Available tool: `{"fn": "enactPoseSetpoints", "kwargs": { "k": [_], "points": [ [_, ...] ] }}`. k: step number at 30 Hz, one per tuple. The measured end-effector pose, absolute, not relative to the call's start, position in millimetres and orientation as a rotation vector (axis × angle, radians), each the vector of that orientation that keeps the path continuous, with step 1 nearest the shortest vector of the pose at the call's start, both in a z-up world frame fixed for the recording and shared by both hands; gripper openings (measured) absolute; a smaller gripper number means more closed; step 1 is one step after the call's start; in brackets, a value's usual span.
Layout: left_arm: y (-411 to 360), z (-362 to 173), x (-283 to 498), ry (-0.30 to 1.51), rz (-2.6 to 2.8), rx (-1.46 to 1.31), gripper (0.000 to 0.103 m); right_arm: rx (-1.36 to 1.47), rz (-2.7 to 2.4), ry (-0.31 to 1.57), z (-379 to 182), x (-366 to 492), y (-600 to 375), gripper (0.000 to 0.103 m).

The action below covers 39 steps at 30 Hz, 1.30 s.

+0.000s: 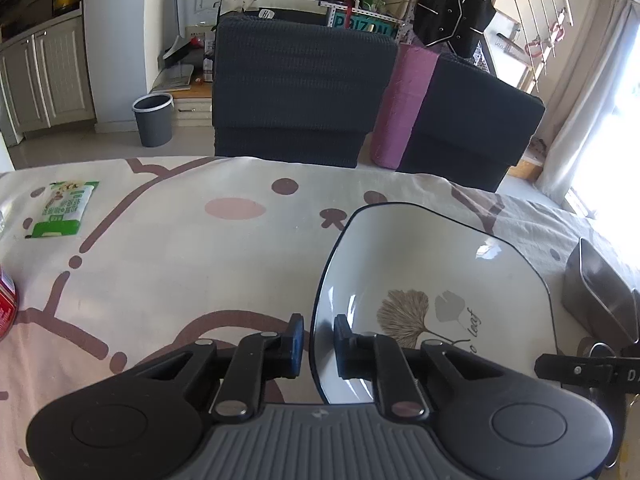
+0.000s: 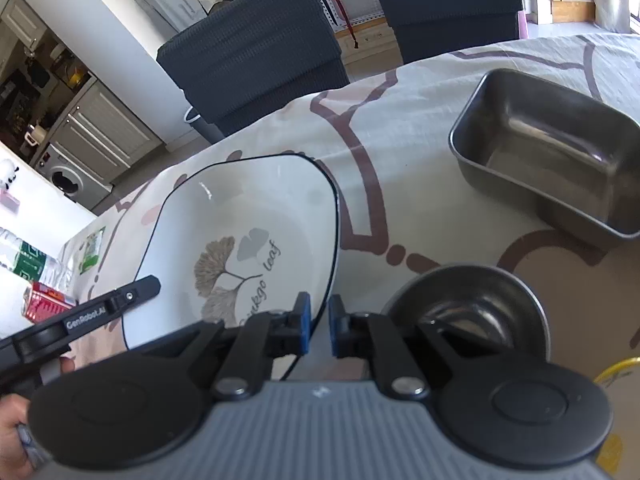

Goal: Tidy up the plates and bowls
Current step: 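Lift the white plate with both tools and carry it across the table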

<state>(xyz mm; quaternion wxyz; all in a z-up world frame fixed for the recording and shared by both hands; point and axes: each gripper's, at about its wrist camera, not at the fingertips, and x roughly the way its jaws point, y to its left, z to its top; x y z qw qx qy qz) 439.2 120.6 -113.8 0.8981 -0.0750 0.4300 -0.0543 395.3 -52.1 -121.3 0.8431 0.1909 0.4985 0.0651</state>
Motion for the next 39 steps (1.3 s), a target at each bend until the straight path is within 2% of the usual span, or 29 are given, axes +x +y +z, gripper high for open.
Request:
{"fn": "enactPoseSetpoints", "kwargs": {
  "k": [16,39],
  "points": [
    [119,-106,410,0.982,-0.24,-0.064,0.017,0.394,0.125,1.002,-127,418,-54,0.007],
    [129,-121,444,0.961,-0.098,-0.258,0.015,0.349,0.233,1.006,-140,431,-56,0.01]
  ]
}}
